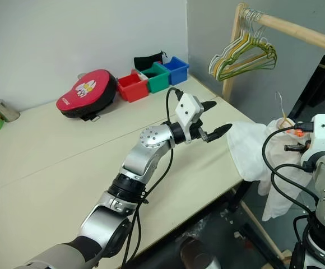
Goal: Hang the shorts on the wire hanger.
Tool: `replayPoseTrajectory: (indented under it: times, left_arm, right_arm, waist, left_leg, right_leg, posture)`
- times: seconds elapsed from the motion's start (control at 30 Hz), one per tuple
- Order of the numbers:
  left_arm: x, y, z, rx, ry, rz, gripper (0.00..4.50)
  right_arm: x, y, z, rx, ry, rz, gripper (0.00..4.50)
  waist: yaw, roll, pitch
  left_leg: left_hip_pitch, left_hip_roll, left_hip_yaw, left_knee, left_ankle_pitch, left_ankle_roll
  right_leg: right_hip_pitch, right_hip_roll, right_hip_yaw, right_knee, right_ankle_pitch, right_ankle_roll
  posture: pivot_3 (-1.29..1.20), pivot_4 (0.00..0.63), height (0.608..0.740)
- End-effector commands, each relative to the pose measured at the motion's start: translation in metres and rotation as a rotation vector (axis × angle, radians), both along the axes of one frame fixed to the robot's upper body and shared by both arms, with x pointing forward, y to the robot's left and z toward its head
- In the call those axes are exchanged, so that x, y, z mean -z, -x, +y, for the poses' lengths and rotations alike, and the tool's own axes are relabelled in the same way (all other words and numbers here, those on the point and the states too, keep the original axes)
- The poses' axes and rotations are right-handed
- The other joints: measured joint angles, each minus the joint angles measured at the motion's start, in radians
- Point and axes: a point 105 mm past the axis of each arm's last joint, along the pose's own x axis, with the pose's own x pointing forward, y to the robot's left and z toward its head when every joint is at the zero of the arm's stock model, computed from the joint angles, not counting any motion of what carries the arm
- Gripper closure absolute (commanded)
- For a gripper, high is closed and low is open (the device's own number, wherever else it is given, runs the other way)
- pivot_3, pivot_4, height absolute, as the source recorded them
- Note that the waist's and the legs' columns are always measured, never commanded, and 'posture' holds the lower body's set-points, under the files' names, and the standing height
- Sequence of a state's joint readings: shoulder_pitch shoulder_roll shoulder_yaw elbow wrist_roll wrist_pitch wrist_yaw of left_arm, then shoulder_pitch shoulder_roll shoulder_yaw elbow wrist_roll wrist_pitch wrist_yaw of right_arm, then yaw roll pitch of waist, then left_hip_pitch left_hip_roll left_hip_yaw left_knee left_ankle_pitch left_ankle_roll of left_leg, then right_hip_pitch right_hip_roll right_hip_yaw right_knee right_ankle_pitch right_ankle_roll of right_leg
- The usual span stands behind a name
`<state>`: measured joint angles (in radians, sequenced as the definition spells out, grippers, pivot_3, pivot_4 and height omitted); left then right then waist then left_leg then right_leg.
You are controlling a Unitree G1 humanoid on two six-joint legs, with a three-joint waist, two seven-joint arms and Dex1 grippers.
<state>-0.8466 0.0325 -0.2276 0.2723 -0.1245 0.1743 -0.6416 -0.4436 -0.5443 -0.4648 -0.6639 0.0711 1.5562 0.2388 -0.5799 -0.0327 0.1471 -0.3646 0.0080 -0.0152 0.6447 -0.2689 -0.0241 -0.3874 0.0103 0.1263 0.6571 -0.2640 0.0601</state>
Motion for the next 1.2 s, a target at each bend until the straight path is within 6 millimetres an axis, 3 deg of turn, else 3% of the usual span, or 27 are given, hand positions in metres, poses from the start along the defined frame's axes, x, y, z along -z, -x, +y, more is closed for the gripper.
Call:
replayPoseTrajectory:
  times: [0.03,0.33,0.5,0.63,0.87,1.2]
  left_arm:
    - [-0.017,0.005,0.0,0.008,0.031,-0.06,0.0]
    - [-0.017,0.004,-0.001,0.009,0.034,-0.057,0.0]
    - [-0.02,0.006,-0.004,0.029,0.048,-0.063,0.0]
    - [-0.022,0.007,-0.007,0.042,0.052,-0.071,0.0]
    - [-0.025,0.009,-0.013,0.063,0.062,-0.081,0.0]
    - [-0.032,0.017,-0.025,0.108,0.093,-0.094,0.0]
  right_arm:
    - [-0.022,0.0,0.006,-0.022,0.045,-0.09,4.5]
    - [-0.05,0.001,-0.003,0.048,0.058,-0.225,4.5]
    - [-0.073,0.011,-0.015,0.171,0.11,-0.345,4.5]
    - [-0.086,0.016,0.0,0.177,0.204,-0.413,4.5]
    - [-0.093,0.025,0.004,0.243,0.262,-0.462,4.5]
    - [-0.095,0.05,-0.013,0.456,0.244,-0.518,4.5]
  waist:
    - [0.0,0.0,0.002]
    - [0.001,0.001,0.009]
    - [0.0,0.003,0.01]
    - [-0.001,0.005,0.011]
    - [-0.003,0.005,0.011]
    - [-0.012,0.006,0.01]
  left_leg:
    - [0.0,0.0,0.0,0.0,0.0,0.0]
    - [0.0,0.0,0.001,-0.001,0.0,0.0]
    - [-0.001,0.0,0.001,-0.003,-0.001,-0.001]
    - [-0.003,0.0,0.001,-0.004,-0.001,-0.001]
    - [-0.003,0.001,0.001,-0.004,-0.002,-0.001]
    - [-0.004,0.0,0.001,-0.004,-0.002,-0.001]
  right_leg:
    - [0.0,0.0,0.0,0.0,0.0,0.0]
    - [-0.001,0.0,0.001,-0.001,0.0,0.0]
    - [-0.001,0.0,0.0,-0.005,0.0,0.001]
    - [-0.001,0.0,0.001,-0.008,0.001,0.002]
    - [-0.001,-0.001,0.001,-0.01,0.001,0.004]
    - [-0.001,-0.002,0.001,-0.01,0.001,0.005]
  posture:
    - [-0.52,0.151,0.74]
    - [-0.53,0.152,0.74]
    - [-0.54,0.148,0.74]
    - [-0.56,0.137,0.74]
    - [-0.57,0.125,0.74]
    - [-0.6,0.104,0.74]
